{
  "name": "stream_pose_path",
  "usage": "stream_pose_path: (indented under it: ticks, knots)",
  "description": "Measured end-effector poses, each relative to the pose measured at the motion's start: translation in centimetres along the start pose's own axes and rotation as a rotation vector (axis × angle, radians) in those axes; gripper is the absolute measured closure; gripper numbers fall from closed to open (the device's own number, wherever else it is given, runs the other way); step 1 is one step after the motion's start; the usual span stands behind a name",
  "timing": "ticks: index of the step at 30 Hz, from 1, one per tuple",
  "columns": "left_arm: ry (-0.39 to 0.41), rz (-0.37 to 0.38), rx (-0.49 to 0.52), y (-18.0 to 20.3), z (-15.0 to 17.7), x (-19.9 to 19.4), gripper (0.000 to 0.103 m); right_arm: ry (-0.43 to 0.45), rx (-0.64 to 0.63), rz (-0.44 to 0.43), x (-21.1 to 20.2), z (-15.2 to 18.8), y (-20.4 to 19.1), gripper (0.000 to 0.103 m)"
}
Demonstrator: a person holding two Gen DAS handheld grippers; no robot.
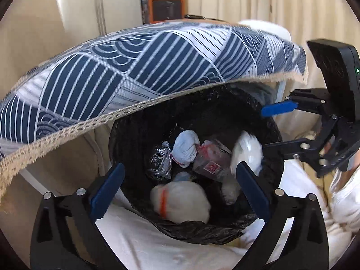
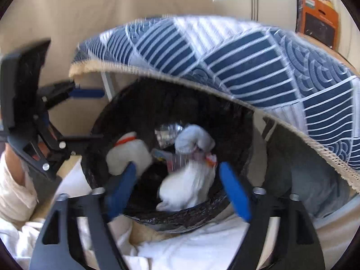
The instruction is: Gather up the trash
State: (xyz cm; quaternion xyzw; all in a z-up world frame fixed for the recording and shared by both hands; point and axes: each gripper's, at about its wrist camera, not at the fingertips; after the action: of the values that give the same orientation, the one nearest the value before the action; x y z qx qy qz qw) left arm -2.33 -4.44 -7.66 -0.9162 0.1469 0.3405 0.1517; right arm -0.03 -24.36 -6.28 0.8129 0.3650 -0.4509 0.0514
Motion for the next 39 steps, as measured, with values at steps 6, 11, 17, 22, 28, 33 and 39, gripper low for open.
stream_pose_path:
  ticks: [6, 11, 17, 22, 28, 33, 39]
  knots:
    - [0.046, -0.067, -0.037, -0.2, -0.5, -1.0, 0.006, 0.107, -0.015, 0.0, -3.8, -0.7, 0.4, 0.015]
    - [0.122, -0.099, -0.066, -1.5, -2.8, -3.1, 0.006, 0.212, -0.015, 0.032, -7.1, -2.7, 0.6, 0.01]
    - [0.199, -0.155, -0.109, -4.3, -6.6, -5.4, 0.006, 0.258, -0.027, 0.066, -8.9, -6.3, 0.9, 0.008]
    - [0.22, -0.127, -0.108, -6.2, -9.0, -4.6, 0.006, 0.3, 0.025, 0.125, -9.2, -8.8, 1.9, 0.008]
    - [0.217, -0.19, -0.02, -6.8, -11.6, -2.2, 0.006, 0.302, 0.023, 0.158, -7.6, -11.7, 3.5, 0.008]
    - [0.207, -0.236, -0.011, -7.8, -13.9, -0.7, 0.006, 0.33, 0.016, 0.172, -6.1, -14.4, 4.9, 0.008]
    - [0.261, -0.219, -0.007, -9.3, -16.2, 0.0, 0.006, 0.349, 0.013, 0.133, -4.7, -17.4, 6.2, 0.008]
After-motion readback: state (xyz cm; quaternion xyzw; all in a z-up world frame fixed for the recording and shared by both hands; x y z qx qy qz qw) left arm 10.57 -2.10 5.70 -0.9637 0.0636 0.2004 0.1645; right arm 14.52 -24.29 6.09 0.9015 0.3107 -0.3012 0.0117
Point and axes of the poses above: each gripper's, at about its wrist camera, not at the fingertips, and x roughly the way its jaws point, y to its right, z to its underside, and after that the axes turned 11 degrees about x, right-handed
